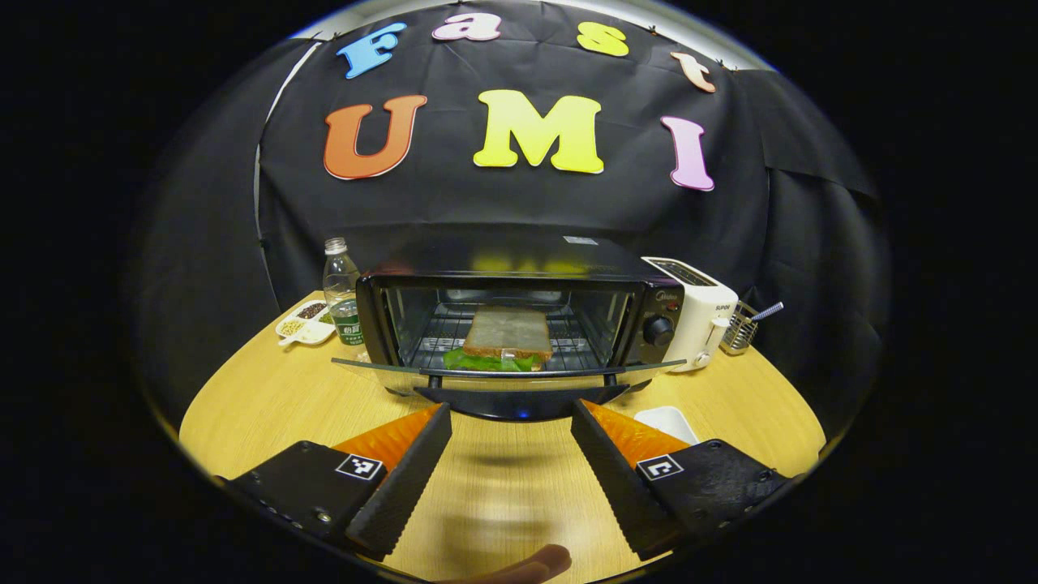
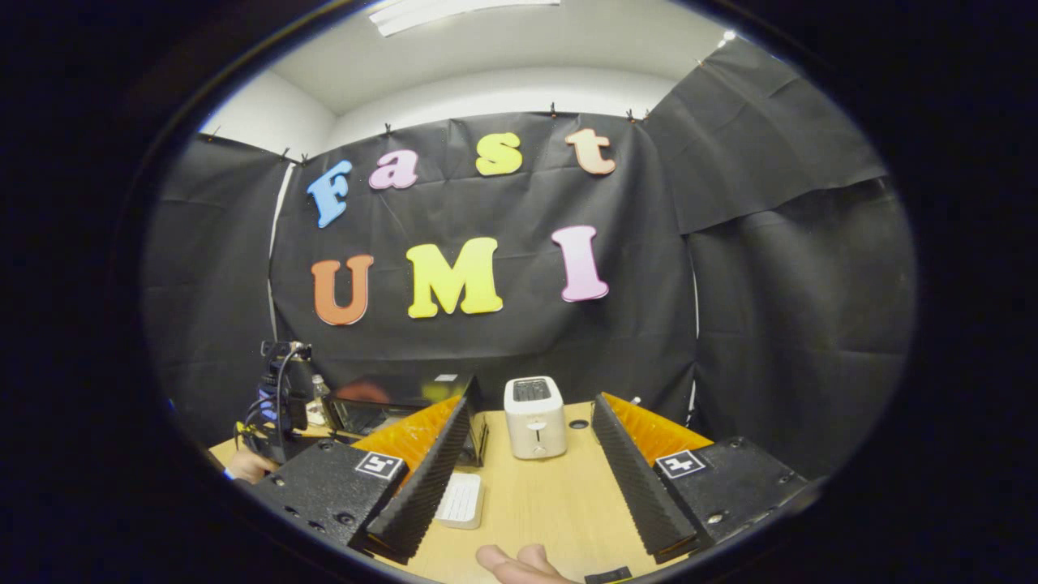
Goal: Open the electric oven with the left hand, put the food in, and close the electric oven.
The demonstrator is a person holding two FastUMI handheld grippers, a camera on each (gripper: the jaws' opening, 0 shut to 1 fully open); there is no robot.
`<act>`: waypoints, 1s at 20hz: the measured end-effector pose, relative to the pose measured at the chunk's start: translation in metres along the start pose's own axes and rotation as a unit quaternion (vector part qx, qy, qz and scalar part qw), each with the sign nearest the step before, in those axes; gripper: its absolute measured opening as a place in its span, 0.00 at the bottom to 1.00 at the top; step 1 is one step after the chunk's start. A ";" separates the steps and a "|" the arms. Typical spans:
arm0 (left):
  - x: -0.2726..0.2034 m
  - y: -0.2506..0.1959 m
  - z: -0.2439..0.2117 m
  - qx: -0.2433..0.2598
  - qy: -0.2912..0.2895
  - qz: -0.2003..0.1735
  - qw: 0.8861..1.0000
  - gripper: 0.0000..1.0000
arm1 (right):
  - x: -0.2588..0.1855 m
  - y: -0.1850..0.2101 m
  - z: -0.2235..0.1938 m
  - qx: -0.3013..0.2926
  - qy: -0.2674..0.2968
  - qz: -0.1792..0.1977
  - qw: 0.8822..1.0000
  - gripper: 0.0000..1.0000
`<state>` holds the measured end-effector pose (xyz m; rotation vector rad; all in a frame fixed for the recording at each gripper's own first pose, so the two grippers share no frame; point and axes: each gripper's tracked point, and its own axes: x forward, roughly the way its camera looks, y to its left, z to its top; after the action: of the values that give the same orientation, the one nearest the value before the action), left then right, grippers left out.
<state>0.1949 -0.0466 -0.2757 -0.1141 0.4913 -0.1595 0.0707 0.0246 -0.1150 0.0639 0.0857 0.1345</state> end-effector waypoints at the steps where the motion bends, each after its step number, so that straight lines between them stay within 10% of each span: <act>1: 0.006 -0.001 0.004 -0.006 -0.005 -0.005 1.000 0.98 | -0.006 -0.003 0.001 -0.002 -0.004 -0.002 1.000 0.98; 8: 0.003 0.026 0.016 0.006 -0.039 0.031 0.999 0.94 | -0.033 -0.003 0.010 -0.007 -0.013 -0.005 1.000 0.98; 20: -0.143 0.022 0.063 0.016 -0.162 0.043 0.986 0.94 | -0.105 -0.008 0.019 0.011 -0.040 -0.006 0.999 0.98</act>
<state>0.1035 0.0048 -0.1579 -0.0857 0.1691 -0.0620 -0.0305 0.0014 -0.0884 0.0914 0.0081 0.1185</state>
